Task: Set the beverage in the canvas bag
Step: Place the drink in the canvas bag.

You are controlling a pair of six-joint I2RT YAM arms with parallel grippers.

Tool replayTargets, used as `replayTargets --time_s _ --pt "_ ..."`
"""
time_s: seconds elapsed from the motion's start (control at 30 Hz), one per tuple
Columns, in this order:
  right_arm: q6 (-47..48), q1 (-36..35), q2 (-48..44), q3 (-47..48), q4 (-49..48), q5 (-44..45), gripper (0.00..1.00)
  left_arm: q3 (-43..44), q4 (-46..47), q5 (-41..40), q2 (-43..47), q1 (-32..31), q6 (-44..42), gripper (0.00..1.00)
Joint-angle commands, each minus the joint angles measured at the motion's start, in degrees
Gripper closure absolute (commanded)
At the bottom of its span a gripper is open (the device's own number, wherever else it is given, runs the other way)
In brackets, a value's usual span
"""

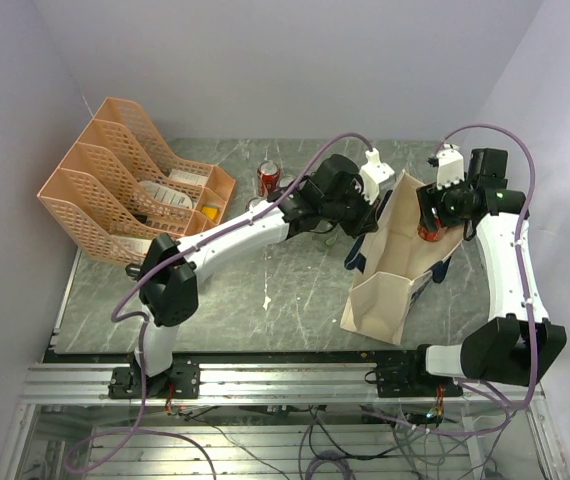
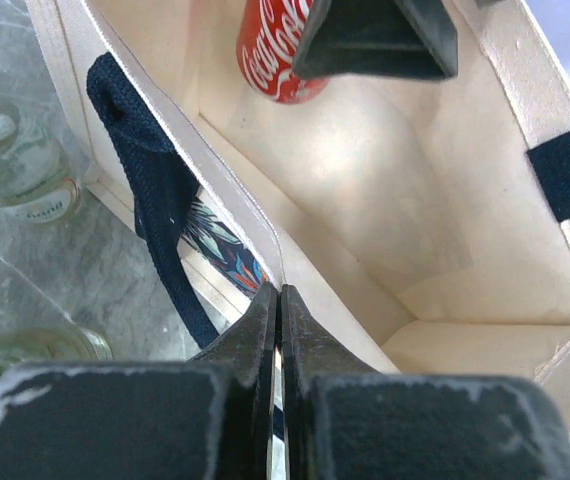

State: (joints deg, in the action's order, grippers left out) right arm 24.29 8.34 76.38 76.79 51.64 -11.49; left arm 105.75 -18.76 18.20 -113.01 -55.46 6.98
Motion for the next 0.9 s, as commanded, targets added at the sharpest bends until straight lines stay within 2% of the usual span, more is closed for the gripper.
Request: replayTargets --time_s 0.0,0.2,0.37,0.73,0.87 --pt "0.4 -0.1 -3.6 0.4 -1.3 2.4 0.80 -3.4 -3.3 3.1 4.4 -0.3 -3.7 0.93" --pt "0.6 -2.8 -5.3 -0.9 -2.8 -7.4 0.79 -3.8 -2.3 2.8 3.9 -0.2 -5.0 0.93" --pt "0.4 -10.3 -5.0 -1.6 -4.3 -7.4 0.79 -2.9 -1.8 3.5 3.2 0.4 -4.9 0.93" --pt "6.9 -11.5 -5.0 -7.8 -8.4 -9.5 0.79 -5.7 -0.1 6.3 3.6 2.9 -3.3 0.93" --pt "7.1 -11.1 -6.3 -12.1 -12.8 -10.6 0.79 -5.9 0.0 7.0 3.3 4.1 -3.6 0.93"
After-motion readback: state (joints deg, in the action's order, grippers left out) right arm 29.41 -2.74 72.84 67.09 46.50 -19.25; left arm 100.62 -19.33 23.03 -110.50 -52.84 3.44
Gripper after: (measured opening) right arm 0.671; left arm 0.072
